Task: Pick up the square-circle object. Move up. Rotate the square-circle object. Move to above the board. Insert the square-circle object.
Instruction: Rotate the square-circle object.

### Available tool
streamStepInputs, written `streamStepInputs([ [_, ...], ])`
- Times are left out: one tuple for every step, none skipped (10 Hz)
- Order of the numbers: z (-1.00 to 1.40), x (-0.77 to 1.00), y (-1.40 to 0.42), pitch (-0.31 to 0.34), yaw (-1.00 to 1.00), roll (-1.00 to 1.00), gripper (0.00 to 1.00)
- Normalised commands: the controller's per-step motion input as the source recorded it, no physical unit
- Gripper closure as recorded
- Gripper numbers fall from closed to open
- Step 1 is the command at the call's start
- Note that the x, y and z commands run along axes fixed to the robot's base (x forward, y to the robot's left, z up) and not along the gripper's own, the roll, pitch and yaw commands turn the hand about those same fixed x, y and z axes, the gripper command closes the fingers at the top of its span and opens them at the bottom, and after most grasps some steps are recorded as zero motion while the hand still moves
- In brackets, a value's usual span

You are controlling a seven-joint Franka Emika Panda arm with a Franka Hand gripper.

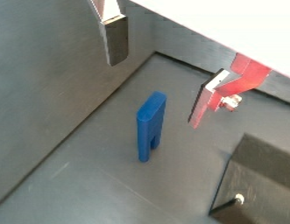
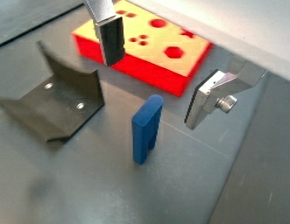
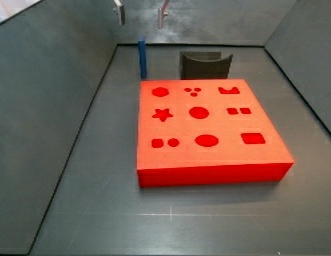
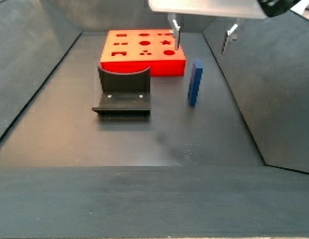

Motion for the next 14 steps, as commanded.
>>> streamStepInputs([
  [-0.05,0.03,0.01,0.004,-1.00,0.00,0.00],
  [-0.05,0.03,0.01,0.004,-1.00,0.00,0.00],
  [-0.04,0.04,0.01,0.004,-1.00,0.00,0.00],
  [-0.04,0.04,0.01,0.004,-1.00,0.00,0.00],
  [-0.04,0.04,0.01,0.004,-1.00,0.00,0.00],
  [-0.04,0.04,0.01,0.004,-1.00,0.00,0.00],
  [-0.04,0.04,0.01,0.004,-1.00,0.00,0.00],
  [-0.04,0.04,0.01,0.005,-1.00,0.00,0.00],
  [-0.04,0.04,0.01,0.005,-1.00,0.00,0.00],
  [-0.04,0.04,0.01,0.005,-1.00,0.00,0.00],
  [-0.04,0.04,0.01,0.006,-1.00,0.00,0.00],
  [-0.04,0.04,0.01,0.006,-1.00,0.00,0.00],
  [-0.04,0.04,0.01,0.007,-1.00,0.00,0.00],
  [-0.04,0.04,0.01,0.008,-1.00,0.00,0.00],
])
